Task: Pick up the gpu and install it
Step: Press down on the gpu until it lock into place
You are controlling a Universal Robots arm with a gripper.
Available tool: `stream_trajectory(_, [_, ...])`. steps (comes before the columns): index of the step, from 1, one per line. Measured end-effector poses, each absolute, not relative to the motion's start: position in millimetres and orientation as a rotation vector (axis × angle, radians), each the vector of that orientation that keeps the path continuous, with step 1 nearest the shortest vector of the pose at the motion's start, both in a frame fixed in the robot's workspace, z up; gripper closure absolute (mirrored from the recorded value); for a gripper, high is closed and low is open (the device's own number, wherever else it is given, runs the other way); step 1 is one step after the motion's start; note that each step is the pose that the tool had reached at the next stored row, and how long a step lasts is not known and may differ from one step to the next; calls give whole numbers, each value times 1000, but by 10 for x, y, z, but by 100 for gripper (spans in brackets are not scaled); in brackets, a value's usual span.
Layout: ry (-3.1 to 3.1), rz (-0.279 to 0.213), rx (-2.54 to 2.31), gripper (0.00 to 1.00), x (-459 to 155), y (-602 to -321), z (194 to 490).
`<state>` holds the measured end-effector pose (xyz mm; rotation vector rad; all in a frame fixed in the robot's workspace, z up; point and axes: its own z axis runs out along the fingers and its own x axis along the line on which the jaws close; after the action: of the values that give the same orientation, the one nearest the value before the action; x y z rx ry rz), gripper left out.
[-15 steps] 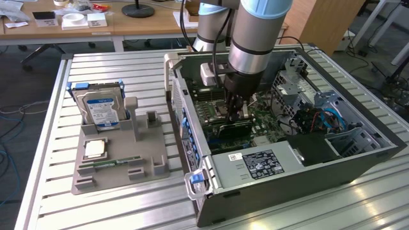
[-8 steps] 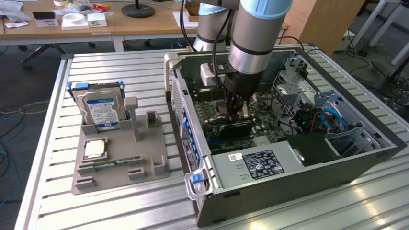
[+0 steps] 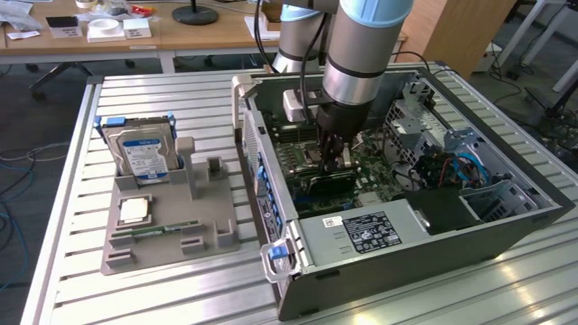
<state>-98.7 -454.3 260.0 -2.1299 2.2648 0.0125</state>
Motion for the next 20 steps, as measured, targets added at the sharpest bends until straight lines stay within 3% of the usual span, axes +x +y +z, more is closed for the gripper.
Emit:
stream_trajectory(11, [2263,14,-2128,86,-989,-4541,2618])
stream_trajectory(20, [2265,13,-2129,86,-990,-4543,2813])
